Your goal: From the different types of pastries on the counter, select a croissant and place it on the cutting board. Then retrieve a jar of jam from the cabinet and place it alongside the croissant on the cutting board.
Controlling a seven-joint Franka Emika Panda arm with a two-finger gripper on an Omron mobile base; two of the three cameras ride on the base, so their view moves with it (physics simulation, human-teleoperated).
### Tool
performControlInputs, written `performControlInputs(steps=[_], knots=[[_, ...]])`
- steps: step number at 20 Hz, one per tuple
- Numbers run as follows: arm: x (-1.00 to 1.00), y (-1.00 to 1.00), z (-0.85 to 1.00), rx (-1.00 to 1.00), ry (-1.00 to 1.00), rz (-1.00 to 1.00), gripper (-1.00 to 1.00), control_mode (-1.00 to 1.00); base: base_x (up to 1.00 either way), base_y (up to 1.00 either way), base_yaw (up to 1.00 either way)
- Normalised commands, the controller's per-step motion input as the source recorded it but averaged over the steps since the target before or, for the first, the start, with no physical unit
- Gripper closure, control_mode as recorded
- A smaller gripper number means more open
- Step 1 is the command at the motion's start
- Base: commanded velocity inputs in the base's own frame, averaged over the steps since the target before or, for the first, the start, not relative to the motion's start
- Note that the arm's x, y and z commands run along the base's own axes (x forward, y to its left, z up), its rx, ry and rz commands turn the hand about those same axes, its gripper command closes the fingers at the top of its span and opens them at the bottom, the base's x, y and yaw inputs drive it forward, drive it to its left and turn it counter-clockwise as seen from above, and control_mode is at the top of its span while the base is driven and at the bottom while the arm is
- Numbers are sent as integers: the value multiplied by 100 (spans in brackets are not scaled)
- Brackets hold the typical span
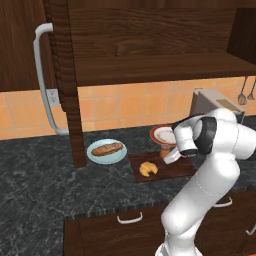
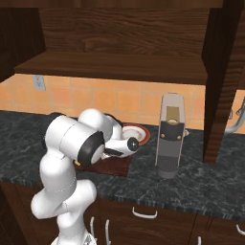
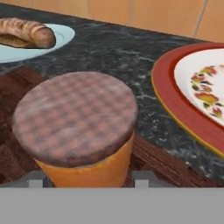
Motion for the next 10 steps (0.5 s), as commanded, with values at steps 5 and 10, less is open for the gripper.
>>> performControlInputs(steps=[5,10], knots=[[-80,-6,-17,4,34,-11,-100,-100,0,0,0],[-92,-8,21,0,50,-33,-100,-100,0,0,0]])
